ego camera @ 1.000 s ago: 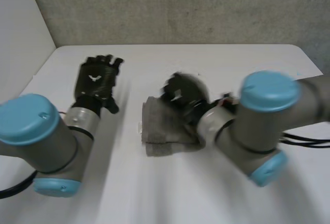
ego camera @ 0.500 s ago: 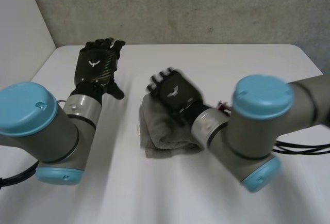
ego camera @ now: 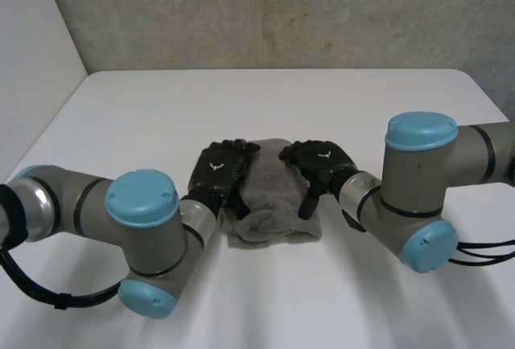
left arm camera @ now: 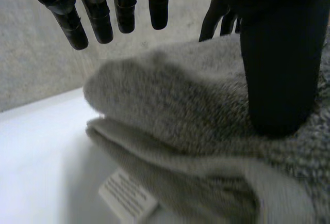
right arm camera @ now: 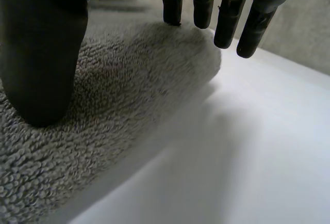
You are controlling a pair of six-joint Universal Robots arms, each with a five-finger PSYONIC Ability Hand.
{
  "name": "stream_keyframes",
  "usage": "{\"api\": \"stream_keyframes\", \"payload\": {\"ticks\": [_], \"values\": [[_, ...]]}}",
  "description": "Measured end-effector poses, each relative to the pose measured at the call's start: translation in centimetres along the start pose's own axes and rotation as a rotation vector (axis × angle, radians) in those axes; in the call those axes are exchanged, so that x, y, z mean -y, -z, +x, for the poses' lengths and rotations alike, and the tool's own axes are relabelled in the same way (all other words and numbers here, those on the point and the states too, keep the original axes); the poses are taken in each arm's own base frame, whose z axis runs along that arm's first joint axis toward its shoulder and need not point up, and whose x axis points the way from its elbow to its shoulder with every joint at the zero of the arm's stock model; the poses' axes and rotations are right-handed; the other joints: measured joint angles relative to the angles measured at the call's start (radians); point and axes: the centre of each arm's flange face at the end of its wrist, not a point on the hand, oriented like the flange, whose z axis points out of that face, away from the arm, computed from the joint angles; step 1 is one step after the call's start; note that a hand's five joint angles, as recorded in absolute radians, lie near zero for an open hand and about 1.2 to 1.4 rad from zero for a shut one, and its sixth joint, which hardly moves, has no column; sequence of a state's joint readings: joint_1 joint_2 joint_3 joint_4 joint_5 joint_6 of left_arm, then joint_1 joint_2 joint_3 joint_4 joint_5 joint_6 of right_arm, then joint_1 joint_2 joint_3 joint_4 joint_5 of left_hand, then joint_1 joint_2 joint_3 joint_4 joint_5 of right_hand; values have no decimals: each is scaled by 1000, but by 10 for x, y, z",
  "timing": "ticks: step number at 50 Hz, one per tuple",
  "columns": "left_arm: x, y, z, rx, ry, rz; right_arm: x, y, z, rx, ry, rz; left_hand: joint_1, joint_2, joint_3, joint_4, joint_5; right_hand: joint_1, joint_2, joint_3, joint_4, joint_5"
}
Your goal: Fold the towel.
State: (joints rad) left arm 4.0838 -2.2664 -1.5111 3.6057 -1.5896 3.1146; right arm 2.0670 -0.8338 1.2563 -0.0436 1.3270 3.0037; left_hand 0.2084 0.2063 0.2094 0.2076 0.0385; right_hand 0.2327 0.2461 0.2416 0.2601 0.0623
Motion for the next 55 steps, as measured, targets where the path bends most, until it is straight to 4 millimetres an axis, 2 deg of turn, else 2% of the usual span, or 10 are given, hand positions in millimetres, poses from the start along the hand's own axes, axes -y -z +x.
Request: {"api": "stream_keyframes", "payload": {"ticks": [3,6,11,13,15,17,20,25,34,55], "values": [[1,1,-1,3,0,-8,0,0,-1,2,1,-3,0,0,0,0,0,0,0,0,0,0],[15,4,-2,7,1,9,13,6,0,-3,7,24,0,0,0,0,0,0,0,0,0,0],[66,16,-2,10,3,109,66,35,10,-64,31,158,0,0,0,0,0,0,0,0,0,0],[92,24,-4,15,4,167,92,51,16,-112,42,226,0,0,0,0,-1,0,0,0,0,0],[122,35,-9,28,5,232,124,76,27,-200,53,318,0,-1,0,0,-1,0,0,-1,0,0],[145,44,-16,49,7,278,143,93,35,-267,56,372,0,-1,0,-1,-1,0,0,0,0,0],[174,58,-29,86,15,325,163,115,44,-355,58,428,0,-1,0,-1,-1,-1,0,-1,0,0],[205,77,-48,137,57,346,177,134,55,-438,54,447,0,-1,0,-1,-1,-1,0,0,0,0],[219,87,-69,190,143,279,177,138,59,-456,43,406,0,-1,0,-1,-1,-1,0,0,0,0],[216,87,-70,193,138,259,171,131,56,-422,45,395,0,-1,0,-1,-1,-1,0,0,0,0]]}}
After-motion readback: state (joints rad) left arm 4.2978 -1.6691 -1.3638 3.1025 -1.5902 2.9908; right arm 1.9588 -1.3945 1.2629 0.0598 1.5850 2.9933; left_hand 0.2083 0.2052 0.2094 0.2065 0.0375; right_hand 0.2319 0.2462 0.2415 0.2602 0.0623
